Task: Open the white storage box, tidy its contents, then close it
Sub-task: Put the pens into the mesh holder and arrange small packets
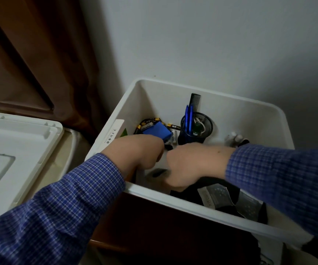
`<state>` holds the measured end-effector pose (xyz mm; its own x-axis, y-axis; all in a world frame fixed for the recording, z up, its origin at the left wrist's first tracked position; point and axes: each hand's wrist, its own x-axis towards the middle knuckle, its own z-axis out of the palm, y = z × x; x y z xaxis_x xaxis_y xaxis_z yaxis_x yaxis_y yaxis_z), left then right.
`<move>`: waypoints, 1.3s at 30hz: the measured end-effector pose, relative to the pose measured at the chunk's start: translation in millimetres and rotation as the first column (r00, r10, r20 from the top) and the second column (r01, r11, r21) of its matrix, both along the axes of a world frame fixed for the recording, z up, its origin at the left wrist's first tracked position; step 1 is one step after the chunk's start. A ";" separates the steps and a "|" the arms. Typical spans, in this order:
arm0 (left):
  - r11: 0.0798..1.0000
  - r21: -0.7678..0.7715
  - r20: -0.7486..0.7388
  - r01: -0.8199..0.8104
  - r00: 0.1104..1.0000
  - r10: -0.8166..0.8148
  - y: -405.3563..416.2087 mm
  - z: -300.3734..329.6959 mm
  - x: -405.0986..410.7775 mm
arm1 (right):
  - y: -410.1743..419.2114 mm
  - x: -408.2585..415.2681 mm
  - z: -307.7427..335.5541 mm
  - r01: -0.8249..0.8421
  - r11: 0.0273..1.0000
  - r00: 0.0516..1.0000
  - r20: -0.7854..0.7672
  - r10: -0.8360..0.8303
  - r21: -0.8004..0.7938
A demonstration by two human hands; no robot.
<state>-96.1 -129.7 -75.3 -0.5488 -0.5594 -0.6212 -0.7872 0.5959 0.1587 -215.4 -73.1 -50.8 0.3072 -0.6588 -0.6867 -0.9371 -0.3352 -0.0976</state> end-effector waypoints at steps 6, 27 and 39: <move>1.000 -0.013 -0.041 0.018 0.999 -0.019 0.1 0.3 1.0 | 3.8 13.7 -44.0 0.021 0.992 0.996 0.094 -0.010 -0.125; 0.999 -0.028 0.072 -0.037 0.997 0.039 -6.6 6.9 -9.4 | -2.1 -61.5 -6.5 0.288 0.935 0.942 0.235 -0.238 -0.208; 0.966 -0.077 0.048 -0.248 0.966 0.252 -34.3 -4.8 -31.4 | -21.0 -28.6 -50.6 0.230 0.947 0.962 0.196 -0.188 -0.224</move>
<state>-127.4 -164.1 -80.2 -0.3505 -0.7178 -0.6016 -0.9192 0.3867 0.0740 -244.1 -94.0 -101.3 0.2429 -0.8604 -0.4480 -0.9650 -0.1672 -0.2023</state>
